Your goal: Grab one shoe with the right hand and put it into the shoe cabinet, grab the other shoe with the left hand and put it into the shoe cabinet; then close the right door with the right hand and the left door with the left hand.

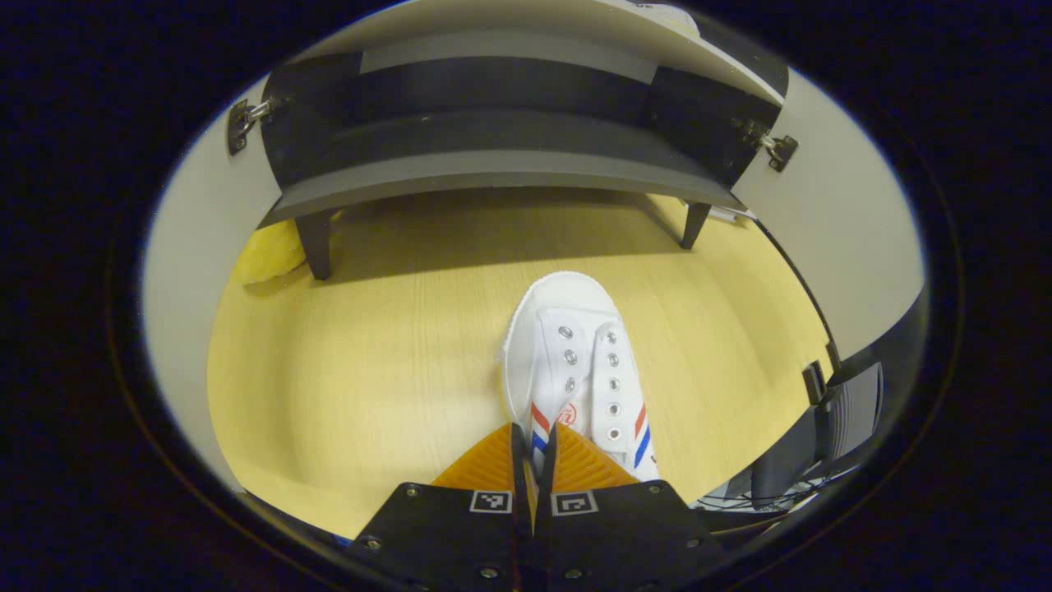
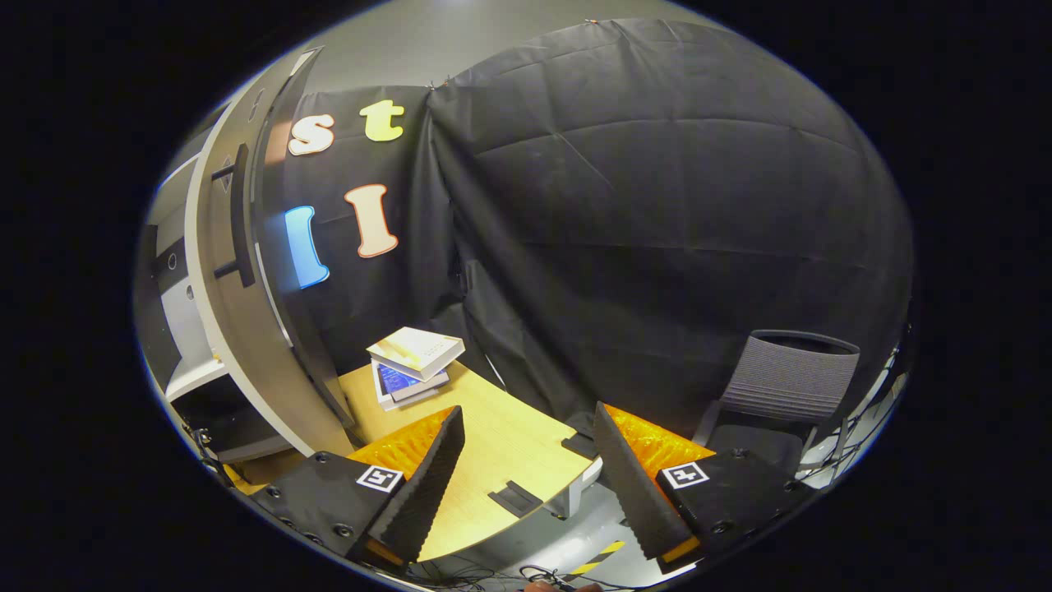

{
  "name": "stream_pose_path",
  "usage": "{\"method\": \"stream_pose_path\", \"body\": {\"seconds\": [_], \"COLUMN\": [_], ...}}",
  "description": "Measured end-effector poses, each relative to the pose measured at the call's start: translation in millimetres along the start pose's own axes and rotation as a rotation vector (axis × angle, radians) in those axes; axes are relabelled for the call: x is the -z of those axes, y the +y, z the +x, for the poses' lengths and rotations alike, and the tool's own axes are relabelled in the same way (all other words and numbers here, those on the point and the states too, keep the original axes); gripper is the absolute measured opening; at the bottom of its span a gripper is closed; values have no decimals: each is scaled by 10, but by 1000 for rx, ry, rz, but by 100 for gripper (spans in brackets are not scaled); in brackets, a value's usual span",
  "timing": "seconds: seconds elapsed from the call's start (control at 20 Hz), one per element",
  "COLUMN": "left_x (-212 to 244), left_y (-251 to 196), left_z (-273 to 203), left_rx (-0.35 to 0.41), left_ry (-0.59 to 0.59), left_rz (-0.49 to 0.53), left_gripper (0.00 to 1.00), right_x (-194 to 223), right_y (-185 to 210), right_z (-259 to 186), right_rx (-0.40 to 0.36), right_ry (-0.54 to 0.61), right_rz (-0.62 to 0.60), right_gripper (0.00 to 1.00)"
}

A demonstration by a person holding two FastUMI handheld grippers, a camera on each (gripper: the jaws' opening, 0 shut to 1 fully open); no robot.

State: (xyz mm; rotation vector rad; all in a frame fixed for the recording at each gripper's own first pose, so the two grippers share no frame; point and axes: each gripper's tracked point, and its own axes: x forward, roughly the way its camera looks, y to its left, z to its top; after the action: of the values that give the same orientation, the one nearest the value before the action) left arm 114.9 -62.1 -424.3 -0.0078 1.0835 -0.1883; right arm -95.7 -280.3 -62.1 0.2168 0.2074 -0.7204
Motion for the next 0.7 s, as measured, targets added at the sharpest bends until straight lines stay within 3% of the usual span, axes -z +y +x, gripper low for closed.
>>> {"method": "stream_pose_path", "body": {"seconds": [0.3,0.35,0.4,0.7], "left_x": [-299,-362,-477,-1313], "left_y": [81,99,129,245], "left_z": [-221,-278,-356,-834], "left_rx": [-14,-14,-15,23], "left_ry": [-145,-176,-212,-437], "left_rz": [6,9,9,-11], "left_gripper": [2,7,2,2], "right_x": [-187,-199,-213,-227], "right_y": [193,207,224,408], "right_z": [400,472,529,740], "right_rx": [-93,-103,-113,-175], "right_ry": [7,12,16,16], "right_rz": [-80,-84,-82,-66], "right_gripper": [99,99,99,99]}}
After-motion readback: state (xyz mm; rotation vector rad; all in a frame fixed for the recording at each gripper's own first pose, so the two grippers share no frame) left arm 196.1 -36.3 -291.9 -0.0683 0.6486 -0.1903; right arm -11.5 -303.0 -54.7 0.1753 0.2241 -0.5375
